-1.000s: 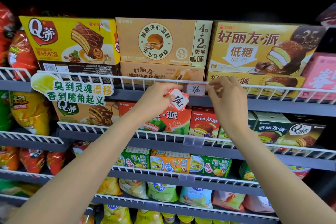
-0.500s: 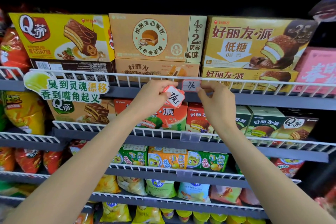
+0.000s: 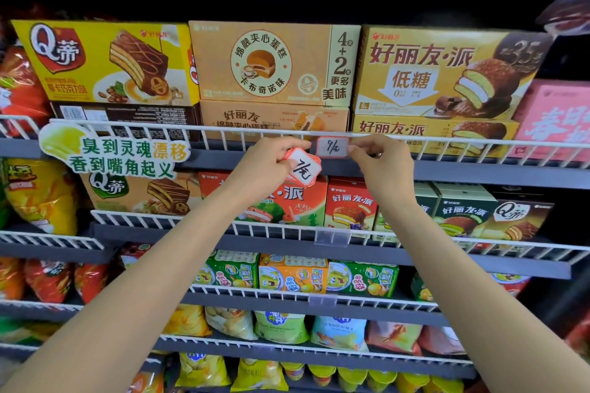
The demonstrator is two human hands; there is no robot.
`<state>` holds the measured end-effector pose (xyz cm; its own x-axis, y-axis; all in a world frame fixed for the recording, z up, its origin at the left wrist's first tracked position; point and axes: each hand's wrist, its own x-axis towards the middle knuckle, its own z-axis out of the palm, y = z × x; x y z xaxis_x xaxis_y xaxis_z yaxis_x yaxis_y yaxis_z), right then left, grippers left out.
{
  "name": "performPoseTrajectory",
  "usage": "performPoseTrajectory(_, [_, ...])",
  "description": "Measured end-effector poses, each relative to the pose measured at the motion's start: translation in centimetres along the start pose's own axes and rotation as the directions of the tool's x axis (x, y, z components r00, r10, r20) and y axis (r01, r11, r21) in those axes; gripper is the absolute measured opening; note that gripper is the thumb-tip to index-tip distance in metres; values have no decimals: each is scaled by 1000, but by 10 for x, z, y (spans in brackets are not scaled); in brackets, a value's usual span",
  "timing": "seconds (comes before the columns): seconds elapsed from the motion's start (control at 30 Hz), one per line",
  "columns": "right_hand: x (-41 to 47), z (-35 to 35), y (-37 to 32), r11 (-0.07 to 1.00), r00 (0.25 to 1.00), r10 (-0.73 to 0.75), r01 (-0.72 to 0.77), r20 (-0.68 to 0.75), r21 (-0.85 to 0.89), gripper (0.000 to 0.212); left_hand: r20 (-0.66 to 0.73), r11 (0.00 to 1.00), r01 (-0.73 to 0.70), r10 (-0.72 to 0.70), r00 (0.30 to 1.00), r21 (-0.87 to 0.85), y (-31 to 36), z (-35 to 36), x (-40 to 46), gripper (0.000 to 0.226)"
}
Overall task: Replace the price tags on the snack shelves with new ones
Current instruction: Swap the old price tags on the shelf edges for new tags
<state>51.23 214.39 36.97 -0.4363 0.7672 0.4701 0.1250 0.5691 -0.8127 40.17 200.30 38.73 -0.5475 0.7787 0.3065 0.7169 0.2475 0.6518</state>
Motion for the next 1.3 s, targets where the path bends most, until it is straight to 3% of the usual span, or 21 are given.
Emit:
performPoseTrajectory(0.13, [-1, 3, 0, 999, 999, 23, -22, -49, 26, 7, -7, 1000, 6, -6, 1000, -15, 2, 0, 2, 38])
performPoseTrajectory(0.3, [-7, 7, -6, 919, 979, -134, 64, -154, -389, 19, 17, 999, 25, -24, 1000, -48, 6, 2, 2, 42])
performPoseTrajectory(0.4, [-5, 8, -7, 849, 973, -184, 88, -136, -521, 23, 23, 998, 26, -25, 999, -63, 5, 1, 2, 43])
performPoseTrajectory(0.83, [0, 3, -5, 773, 967, -253, 175, -43, -610, 28, 40, 999, 17, -15, 999, -35, 4, 3, 4, 46])
performPoseTrajectory(1.07, [-6, 11, -4, 668, 820, -564, 382, -100, -638, 8, 28, 1000, -9, 9, 1000, -9, 1, 5, 8, 45])
performPoseTrajectory(1.3, [-4, 15, -1, 598, 772, -636, 468, -28, -651, 8, 29, 1000, -14, 14, 999, -3, 3, 2, 7, 45])
